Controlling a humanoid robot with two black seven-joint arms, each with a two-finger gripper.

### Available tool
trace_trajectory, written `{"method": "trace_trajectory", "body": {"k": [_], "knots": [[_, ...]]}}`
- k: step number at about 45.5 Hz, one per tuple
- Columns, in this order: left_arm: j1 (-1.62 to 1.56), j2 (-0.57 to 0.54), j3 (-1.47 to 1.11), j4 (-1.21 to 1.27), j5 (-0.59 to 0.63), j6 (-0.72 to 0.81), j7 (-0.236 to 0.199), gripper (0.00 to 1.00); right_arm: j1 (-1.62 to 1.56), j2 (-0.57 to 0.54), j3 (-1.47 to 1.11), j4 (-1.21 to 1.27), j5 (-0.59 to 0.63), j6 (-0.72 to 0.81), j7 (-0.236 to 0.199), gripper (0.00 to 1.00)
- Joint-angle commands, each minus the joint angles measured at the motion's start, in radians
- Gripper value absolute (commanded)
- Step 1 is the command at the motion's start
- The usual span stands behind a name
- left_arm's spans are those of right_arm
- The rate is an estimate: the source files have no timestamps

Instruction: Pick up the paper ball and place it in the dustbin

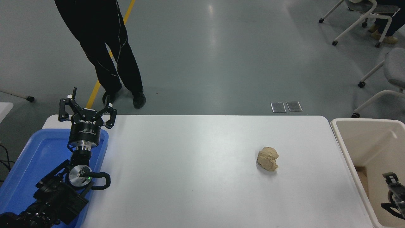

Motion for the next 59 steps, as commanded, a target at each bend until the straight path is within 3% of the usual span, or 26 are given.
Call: {"method": "trace_trajectory", "body": {"k": [1, 47, 59], "knots": [[0.0, -0.003, 0.0, 0.0, -0.001, 0.0, 0.0, 0.99, 0.025, 0.003, 0.0, 0.0, 0.0, 0.0, 0.001, 1.0], [-0.002, -0.005, 0.0, 0.0, 0.001, -0.002, 0.0, 0.99, 0.101, 0.02, -0.065, 0.008, -0.017, 0.052, 0.001, 1.0], [-0.002, -0.005, 0.0, 0.0, 0.001, -0.002, 0.0, 0.99, 0.187, -0.09, -0.165, 0.165, -0.012, 0.176, 0.003, 1.0]]}}
